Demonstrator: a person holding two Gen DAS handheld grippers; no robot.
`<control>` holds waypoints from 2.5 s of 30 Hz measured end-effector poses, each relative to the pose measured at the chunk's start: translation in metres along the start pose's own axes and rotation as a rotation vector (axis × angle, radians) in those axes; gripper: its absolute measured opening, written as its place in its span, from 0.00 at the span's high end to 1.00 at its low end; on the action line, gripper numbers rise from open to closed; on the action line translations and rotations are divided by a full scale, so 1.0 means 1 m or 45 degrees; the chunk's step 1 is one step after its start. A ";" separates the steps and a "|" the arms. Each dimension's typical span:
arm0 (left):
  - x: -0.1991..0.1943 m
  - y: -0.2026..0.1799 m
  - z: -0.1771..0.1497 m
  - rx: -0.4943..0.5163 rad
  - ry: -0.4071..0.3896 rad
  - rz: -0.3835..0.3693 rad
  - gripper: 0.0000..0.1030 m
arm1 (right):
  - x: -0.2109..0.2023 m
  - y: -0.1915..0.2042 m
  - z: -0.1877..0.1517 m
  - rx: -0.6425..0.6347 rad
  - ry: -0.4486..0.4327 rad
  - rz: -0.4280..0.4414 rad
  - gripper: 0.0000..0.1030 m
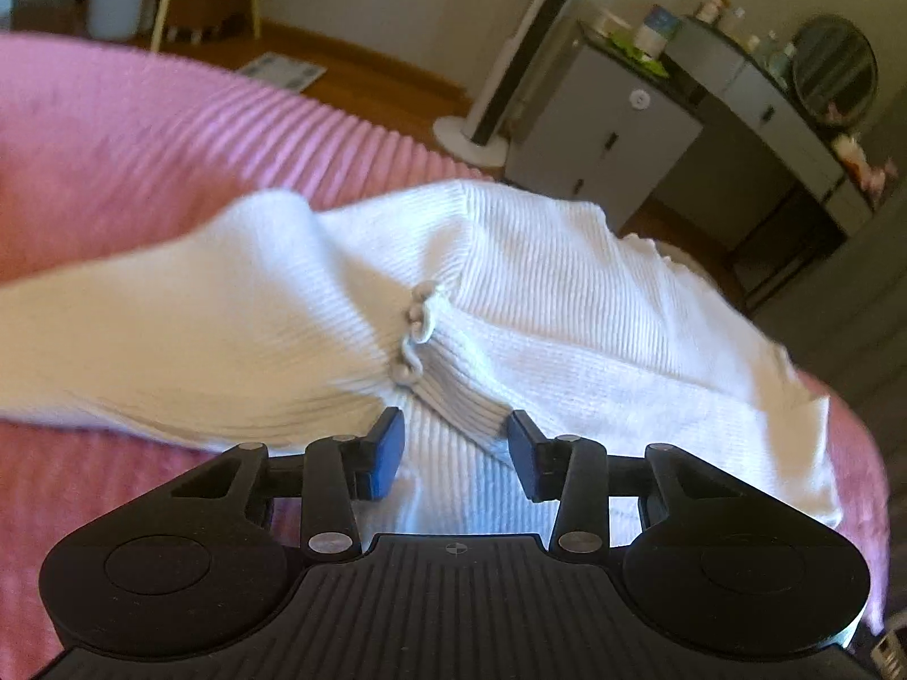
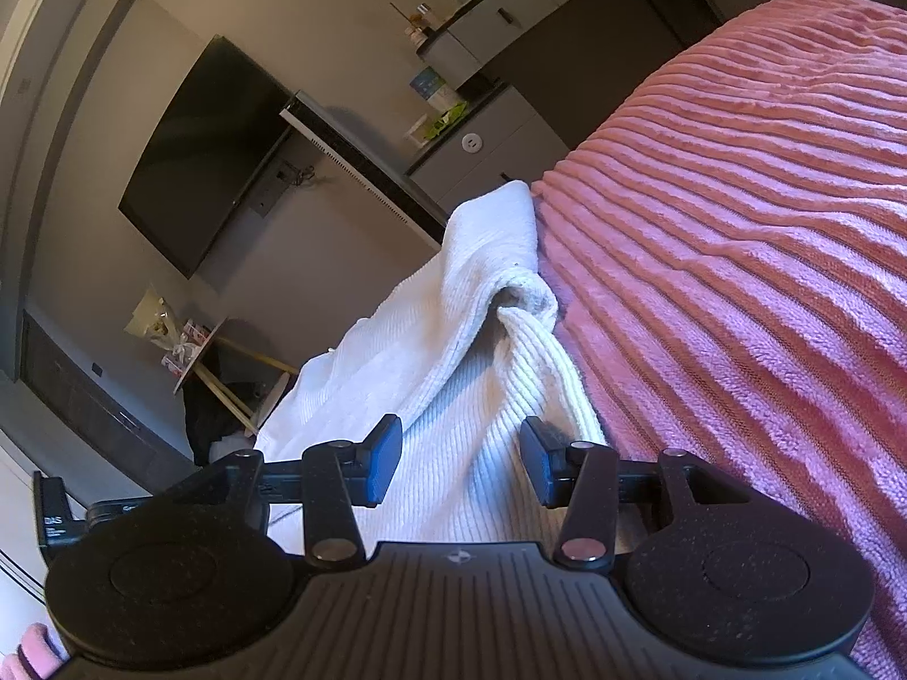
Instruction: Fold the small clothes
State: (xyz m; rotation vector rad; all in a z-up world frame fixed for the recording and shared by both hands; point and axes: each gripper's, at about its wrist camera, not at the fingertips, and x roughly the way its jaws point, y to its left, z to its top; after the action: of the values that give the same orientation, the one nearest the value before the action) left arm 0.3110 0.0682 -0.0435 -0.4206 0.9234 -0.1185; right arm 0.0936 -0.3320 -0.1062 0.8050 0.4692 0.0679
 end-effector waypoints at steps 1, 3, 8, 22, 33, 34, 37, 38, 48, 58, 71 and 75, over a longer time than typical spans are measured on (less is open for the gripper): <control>0.003 0.002 0.001 -0.037 0.001 -0.009 0.58 | 0.000 0.000 0.000 0.003 0.000 0.001 0.56; 0.009 0.007 0.005 -0.116 0.005 -0.023 0.59 | 0.001 0.000 0.000 0.002 0.000 -0.001 0.56; 0.014 0.014 0.010 -0.222 -0.012 -0.007 0.84 | 0.002 0.000 0.000 -0.005 -0.001 0.000 0.56; -0.071 0.037 -0.010 -0.104 -0.175 0.347 0.34 | 0.003 0.006 -0.002 -0.081 0.008 -0.035 0.55; -0.098 0.132 0.012 -0.336 -0.278 0.626 0.30 | 0.002 0.018 -0.006 -0.153 0.020 -0.050 0.49; -0.097 0.136 0.017 -0.358 -0.289 0.648 0.30 | 0.002 0.018 -0.006 -0.158 0.020 -0.051 0.48; -0.087 0.147 0.034 -0.359 -0.247 0.654 0.27 | 0.003 0.018 -0.008 -0.160 0.021 -0.053 0.48; -0.083 0.150 0.038 -0.373 -0.226 0.665 0.27 | 0.004 0.018 -0.009 -0.165 0.023 -0.055 0.48; -0.088 0.186 0.028 -0.568 -0.235 0.704 0.84 | 0.007 0.018 -0.010 -0.184 0.018 -0.052 0.47; -0.150 0.059 0.048 -0.071 -0.588 0.545 0.87 | 0.003 0.019 -0.008 -0.162 0.009 -0.025 0.47; -0.076 -0.141 -0.026 0.497 -0.494 0.037 0.85 | -0.001 0.015 -0.005 -0.138 0.002 -0.011 0.47; -0.026 -0.153 -0.056 0.593 -0.313 0.080 0.69 | 0.000 0.012 -0.006 -0.126 0.006 -0.009 0.47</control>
State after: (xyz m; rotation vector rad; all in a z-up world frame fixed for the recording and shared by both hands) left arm 0.2632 -0.0816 0.0075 0.0272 0.6397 -0.2139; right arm 0.0921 -0.3196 -0.1017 0.7064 0.4699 0.0858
